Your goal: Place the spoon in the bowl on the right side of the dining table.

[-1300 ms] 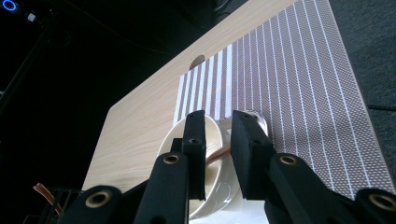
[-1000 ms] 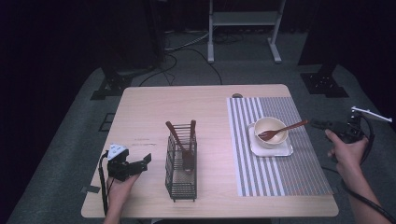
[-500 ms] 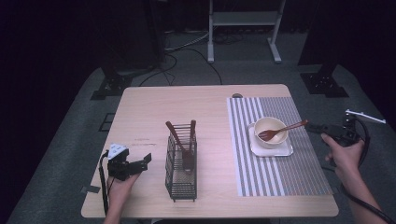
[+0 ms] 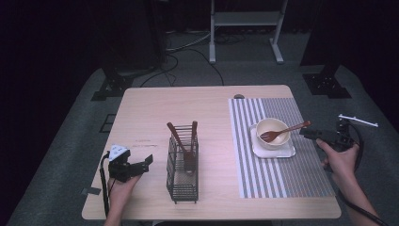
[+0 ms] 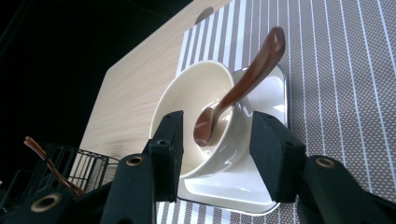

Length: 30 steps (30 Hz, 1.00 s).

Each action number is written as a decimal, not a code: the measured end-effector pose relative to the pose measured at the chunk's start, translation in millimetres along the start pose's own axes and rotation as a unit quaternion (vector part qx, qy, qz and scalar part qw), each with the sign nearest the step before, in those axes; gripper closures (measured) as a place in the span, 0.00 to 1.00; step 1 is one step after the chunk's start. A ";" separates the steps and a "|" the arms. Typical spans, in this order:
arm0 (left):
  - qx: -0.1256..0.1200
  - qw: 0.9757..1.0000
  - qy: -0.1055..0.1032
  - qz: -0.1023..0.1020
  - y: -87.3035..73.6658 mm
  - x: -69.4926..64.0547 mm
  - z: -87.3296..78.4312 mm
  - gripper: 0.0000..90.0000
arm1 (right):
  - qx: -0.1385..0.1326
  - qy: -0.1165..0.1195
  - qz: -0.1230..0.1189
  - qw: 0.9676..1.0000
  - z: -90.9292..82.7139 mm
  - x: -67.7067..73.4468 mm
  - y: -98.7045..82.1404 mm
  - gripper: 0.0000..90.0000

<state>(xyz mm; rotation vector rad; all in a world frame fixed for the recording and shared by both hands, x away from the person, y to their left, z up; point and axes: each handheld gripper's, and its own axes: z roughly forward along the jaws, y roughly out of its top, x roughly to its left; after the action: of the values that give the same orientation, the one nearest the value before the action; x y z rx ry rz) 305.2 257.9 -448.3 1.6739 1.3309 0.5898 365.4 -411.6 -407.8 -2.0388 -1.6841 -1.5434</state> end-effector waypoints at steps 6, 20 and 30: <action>-0.004 1.000 0.002 -0.003 0.3 2.5 -1.6 0.02 | 0.007 -0.008 -0.005 1.000 1.4 -0.6 -5.2 0.56; -0.002 1.000 0.003 -0.002 0.1 2.0 -1.7 0.02 | 0.019 -0.012 -0.011 1.000 6.8 -4.6 -19.2 0.54; -0.001 1.000 0.004 0.001 0.5 2.1 -1.6 0.02 | 0.027 -0.012 -0.015 0.999 7.0 -5.8 -28.0 0.54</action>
<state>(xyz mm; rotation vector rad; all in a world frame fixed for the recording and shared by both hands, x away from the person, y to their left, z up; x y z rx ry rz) 304.8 260.4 -447.4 1.6727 1.3339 0.5995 348.8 -400.3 -429.4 -2.0227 -1.7533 -1.4699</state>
